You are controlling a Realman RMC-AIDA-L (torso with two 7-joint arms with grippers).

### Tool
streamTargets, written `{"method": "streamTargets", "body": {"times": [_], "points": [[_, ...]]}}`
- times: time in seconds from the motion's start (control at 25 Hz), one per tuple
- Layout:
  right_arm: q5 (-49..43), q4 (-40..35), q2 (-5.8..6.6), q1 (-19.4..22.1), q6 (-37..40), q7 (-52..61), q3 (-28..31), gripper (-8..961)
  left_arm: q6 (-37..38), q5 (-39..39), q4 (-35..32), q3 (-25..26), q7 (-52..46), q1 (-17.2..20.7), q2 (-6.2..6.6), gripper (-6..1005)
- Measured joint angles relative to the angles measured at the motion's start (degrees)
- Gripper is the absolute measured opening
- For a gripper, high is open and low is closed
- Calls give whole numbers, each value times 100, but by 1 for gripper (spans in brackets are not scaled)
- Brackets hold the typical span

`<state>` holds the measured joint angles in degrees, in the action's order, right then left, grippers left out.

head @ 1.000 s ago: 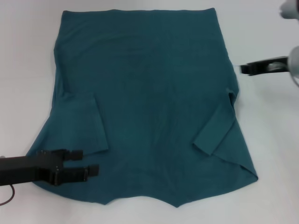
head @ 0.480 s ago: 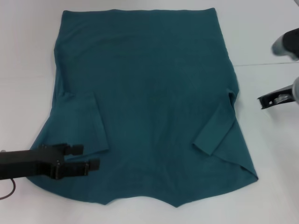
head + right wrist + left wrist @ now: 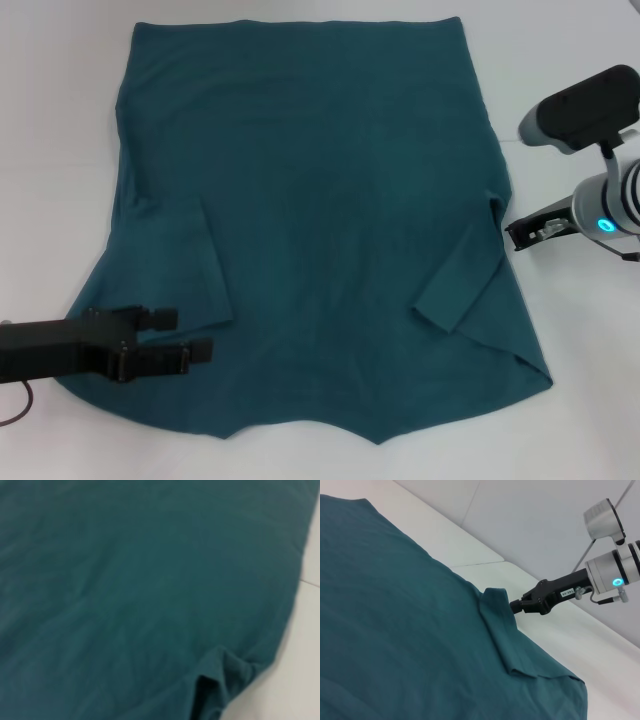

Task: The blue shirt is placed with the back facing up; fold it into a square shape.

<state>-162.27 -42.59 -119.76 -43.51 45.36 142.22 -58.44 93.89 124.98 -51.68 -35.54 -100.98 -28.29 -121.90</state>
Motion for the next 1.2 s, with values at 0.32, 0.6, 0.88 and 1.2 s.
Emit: {"method": "streamTargets", "body": {"times": [0.32,0.6,0.88,1.2], "points": [[384,57,-14,-109,-76,-10,-286,-1,-52,0,0,5,-1,21,0,859],[412,439,-3,-346,-313,-11,-297,-1,-65,0,0,6,-1,32,9,859],[692,632,-3,-519,-500,-111,-277,-1,-73,0,0,12,1,35,8,859],[917,705,30,-537,-889,-22,-216,-1,-74,0,0,13,0,42,0,859]]}}
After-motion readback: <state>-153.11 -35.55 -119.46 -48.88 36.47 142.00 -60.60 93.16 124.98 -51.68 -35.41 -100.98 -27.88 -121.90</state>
